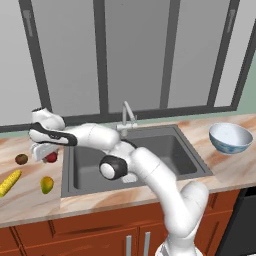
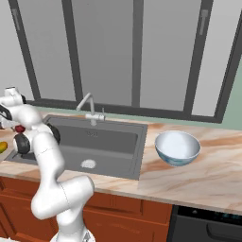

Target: There is a mixed pile of frozen fruits and vegetables on the counter. Locate all the frozen vegetables and place the items in a bowl on the counter. Take all the frozen fruits and defrost them in a running sink.

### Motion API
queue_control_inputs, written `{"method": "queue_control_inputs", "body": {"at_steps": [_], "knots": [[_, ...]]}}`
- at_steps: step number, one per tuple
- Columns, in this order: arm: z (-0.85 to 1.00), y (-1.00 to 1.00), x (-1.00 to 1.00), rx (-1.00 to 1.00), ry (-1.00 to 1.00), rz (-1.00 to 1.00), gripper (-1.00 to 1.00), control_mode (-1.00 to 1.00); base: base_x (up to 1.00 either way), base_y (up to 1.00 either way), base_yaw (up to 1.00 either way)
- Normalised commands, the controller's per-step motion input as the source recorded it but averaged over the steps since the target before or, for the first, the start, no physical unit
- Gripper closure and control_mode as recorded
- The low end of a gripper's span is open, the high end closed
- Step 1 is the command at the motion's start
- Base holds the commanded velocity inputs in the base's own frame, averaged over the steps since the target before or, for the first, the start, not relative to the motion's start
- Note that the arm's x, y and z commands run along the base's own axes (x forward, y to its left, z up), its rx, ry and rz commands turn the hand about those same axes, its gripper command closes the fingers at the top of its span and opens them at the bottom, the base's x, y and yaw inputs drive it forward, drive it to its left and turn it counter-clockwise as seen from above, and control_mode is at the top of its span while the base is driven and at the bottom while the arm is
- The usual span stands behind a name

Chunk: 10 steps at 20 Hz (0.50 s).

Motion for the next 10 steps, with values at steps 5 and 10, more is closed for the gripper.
{"method": "queue_control_inputs", "body": {"at_steps": [5, 10], "knots": [[0.54, -1.00, -0.58, 0.08, -0.16, 0.00, 1.00, -1.00, 0.00, 0.00, 0.00], [0.83, -1.00, -0.79, 0.23, -0.24, 0.00, 1.00, -1.00, 0.00, 0.00, 0.00]]}}
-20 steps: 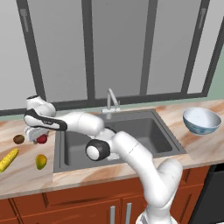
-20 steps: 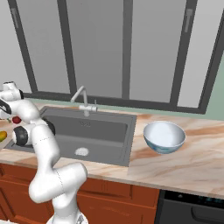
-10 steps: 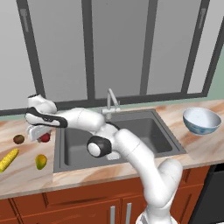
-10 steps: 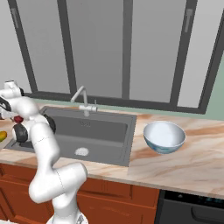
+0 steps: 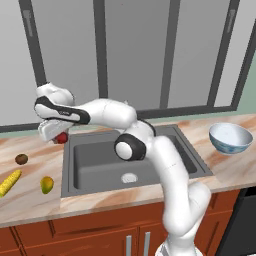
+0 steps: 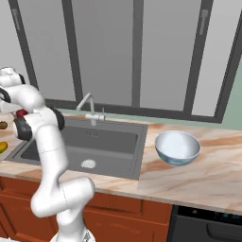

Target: There is a mixed pile of frozen fruits and vegetables on the counter. Locate all the frozen vegetables and place the items in a bowl on the counter. Take all the frozen fruits and defrost them in a running sink.

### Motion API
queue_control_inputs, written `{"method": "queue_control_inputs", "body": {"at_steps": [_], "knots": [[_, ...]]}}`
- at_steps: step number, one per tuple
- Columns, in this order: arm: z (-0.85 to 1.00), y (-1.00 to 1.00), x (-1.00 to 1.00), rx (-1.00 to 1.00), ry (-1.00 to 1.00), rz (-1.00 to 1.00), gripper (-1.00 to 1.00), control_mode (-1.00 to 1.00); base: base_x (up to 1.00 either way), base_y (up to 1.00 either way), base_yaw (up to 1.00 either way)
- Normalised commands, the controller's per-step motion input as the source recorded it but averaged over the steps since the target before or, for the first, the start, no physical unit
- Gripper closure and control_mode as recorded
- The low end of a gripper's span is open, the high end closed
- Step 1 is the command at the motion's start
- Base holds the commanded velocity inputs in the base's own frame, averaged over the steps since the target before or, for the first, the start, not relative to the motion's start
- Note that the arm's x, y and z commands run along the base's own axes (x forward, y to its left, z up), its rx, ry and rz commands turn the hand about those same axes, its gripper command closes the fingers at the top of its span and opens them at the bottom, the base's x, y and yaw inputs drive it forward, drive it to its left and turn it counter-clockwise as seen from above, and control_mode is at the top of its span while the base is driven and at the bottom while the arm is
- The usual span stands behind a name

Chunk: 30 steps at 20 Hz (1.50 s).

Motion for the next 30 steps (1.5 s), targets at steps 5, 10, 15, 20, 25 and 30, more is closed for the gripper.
{"method": "queue_control_inputs", "body": {"at_steps": [5, 10, 15, 20, 25, 30], "knots": [[0.31, -1.00, -0.53, 0.24, -0.15, 0.00, 1.00, -1.00, 0.00, 0.00, 0.00], [-0.02, -1.00, -0.41, 0.28, -0.07, -0.02, 1.00, -1.00, 0.00, 0.00, 0.00], [0.41, -1.00, -0.08, 0.20, 0.05, -0.33, 1.00, -1.00, 0.00, 0.00, 0.00], [-0.01, -0.43, -0.01, -0.04, 0.42, -0.61, 1.00, -1.00, 0.00, 0.00, 0.00], [0.02, -0.35, 0.08, -0.15, 0.47, -0.58, 1.00, -1.00, 0.00, 0.00, 0.00], [-0.23, -0.86, 0.16, -0.20, 0.04, -0.27, 1.00, -1.00, 0.00, 0.00, 0.00]]}}
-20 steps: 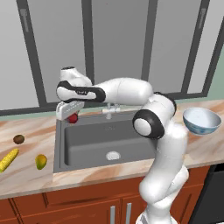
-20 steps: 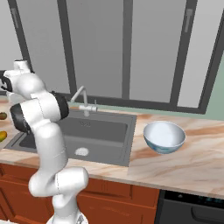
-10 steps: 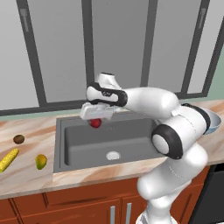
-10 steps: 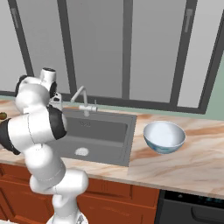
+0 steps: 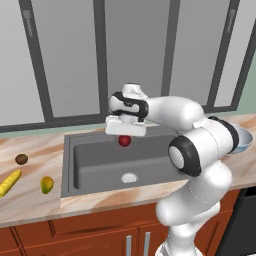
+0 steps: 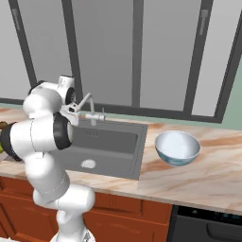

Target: There is a mixed pile of frozen fruits and vegetables on the counter. Locate all the frozen vegetables and place the items in a bowl on the counter. Take all the frozen fruits and defrost them in a running sink.

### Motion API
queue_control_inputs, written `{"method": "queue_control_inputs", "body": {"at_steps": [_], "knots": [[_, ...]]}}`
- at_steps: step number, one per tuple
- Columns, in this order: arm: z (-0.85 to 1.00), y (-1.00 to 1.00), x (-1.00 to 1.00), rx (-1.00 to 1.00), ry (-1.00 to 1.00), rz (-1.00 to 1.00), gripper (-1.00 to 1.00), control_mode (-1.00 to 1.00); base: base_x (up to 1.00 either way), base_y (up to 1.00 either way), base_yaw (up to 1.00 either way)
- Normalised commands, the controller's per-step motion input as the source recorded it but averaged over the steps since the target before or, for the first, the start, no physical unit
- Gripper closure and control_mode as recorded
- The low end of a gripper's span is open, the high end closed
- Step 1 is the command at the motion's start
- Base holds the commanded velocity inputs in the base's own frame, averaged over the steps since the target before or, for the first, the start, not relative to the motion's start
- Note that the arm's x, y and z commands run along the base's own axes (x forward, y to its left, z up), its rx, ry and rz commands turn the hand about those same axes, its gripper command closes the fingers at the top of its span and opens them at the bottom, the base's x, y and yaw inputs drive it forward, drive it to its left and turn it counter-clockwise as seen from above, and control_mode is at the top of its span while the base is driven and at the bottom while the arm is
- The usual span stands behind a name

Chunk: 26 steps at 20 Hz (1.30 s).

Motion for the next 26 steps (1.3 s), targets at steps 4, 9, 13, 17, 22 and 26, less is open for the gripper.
{"method": "queue_control_inputs", "body": {"at_steps": [4, 9, 13, 17, 22, 26], "knots": [[-0.12, -0.97, -0.04, -0.16, 0.00, -0.03, 1.00, -1.00, 0.00, 0.00, 0.00], [-0.03, -1.00, -0.07, -0.11, 0.00, 0.02, 1.00, -1.00, 0.00, 0.00, 0.00], [0.00, -1.00, -0.15, -0.11, 0.00, 0.01, 1.00, -1.00, 0.00, 0.00, 0.00], [0.00, -1.00, -0.01, -0.10, -0.03, 0.01, 1.00, -1.00, 0.00, 0.00, 0.00], [0.28, -1.00, 0.12, -0.13, -0.03, 0.00, 1.00, -1.00, 0.00, 0.00, 0.00], [0.64, -0.81, -0.04, -0.03, 0.00, 0.00, 1.00, -1.00, 0.00, 0.00, 0.00]]}}
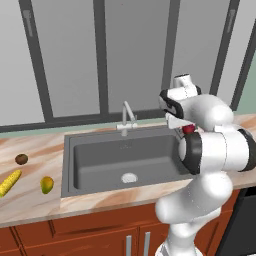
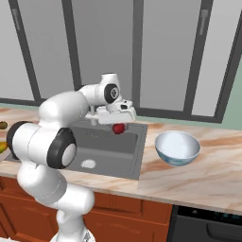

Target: There is a mixed pile of frozen fruits and vegetables on the counter. Locate all the frozen vegetables and place the items in a bowl on the counter. Take all the frozen fruits and defrost them in a running sink.

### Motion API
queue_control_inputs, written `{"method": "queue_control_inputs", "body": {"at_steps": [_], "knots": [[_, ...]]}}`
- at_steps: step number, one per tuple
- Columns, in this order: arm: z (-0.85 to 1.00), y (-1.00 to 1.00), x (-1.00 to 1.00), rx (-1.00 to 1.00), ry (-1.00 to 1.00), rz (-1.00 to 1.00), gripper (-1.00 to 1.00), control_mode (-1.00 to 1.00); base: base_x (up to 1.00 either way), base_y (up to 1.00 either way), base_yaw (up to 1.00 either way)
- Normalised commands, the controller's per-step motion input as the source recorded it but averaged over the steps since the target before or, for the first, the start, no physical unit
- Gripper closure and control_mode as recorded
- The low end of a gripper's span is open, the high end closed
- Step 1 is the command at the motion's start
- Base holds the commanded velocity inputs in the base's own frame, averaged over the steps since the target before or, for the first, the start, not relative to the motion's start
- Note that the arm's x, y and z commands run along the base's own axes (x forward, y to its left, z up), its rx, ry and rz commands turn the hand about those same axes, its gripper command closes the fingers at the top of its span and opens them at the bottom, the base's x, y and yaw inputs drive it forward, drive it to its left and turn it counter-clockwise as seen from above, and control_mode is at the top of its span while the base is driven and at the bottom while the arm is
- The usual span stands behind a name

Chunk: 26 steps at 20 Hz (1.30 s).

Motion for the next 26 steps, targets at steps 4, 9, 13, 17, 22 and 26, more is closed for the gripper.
{"method": "queue_control_inputs", "body": {"at_steps": [4, 9, 13, 17, 22, 26], "knots": [[0.53, -0.73, -0.04, 0.00, -0.01, 0.00, 1.00, -1.00, 0.00, 0.00, 0.00], [0.20, -1.00, -0.29, 0.00, -0.04, -0.05, 1.00, -1.00, 0.00, 0.00, 0.00], [0.02, -1.00, -0.40, 0.10, -0.15, -0.08, 1.00, -1.00, 0.00, 0.00, 0.00], [0.00, -0.43, -0.10, 0.06, -0.21, -0.01, 1.00, -1.00, 0.00, 0.00, 0.00], [-0.05, -0.71, 0.03, 0.13, -0.26, 0.04, 1.00, -1.00, 0.00, 0.00, 0.00], [-0.03, -0.33, 0.26, 0.00, -0.13, 0.11, 1.00, -1.00, 0.00, 0.00, 0.00]]}}
